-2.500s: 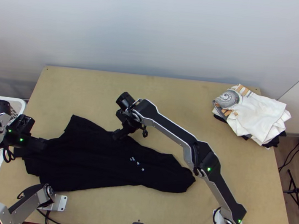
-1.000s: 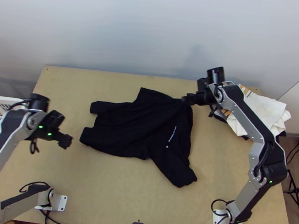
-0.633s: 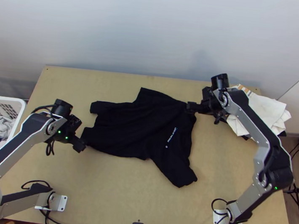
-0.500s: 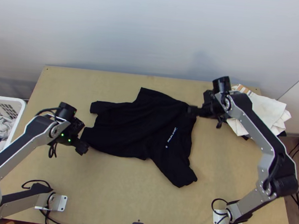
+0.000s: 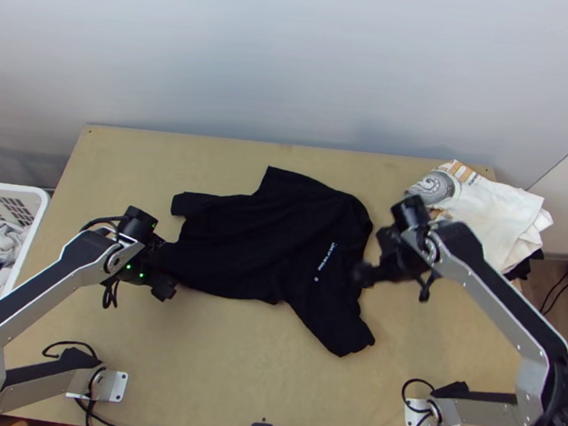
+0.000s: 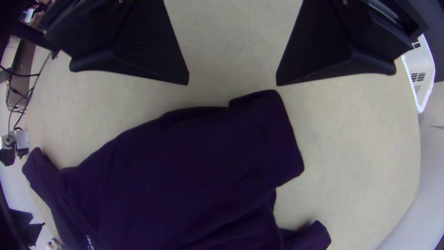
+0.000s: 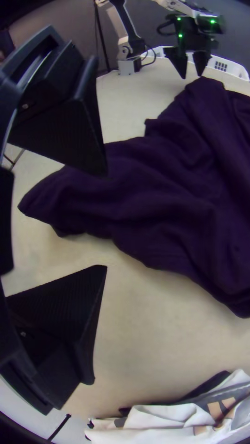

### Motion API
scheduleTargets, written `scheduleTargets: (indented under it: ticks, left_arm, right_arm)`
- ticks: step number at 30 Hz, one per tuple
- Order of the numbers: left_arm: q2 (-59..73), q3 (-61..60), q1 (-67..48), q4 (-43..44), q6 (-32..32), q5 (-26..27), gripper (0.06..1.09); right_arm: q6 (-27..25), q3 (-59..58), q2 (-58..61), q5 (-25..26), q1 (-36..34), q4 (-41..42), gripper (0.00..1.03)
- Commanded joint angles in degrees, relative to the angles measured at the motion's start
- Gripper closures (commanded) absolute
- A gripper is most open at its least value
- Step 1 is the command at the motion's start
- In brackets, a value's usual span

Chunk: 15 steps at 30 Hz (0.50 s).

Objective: Fold the t-shirt

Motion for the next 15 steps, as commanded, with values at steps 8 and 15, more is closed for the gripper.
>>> scheduleTargets:
  ticks: [8, 15]
  left_arm:
    - [1.5, -0.1, -2.7, 2.4, -2.1, 0.0, 0.17]
    - [1.5, 0.0, -3.1, 2.5, -2.7, 0.0, 0.17]
  right_arm:
    - [-2.3, -10.4, -0.8, 0.1, 8.8, -3.1, 0.15]
    - [-2.2, -9.9, 2.6, 0.1, 11.7, -0.2, 0.25]
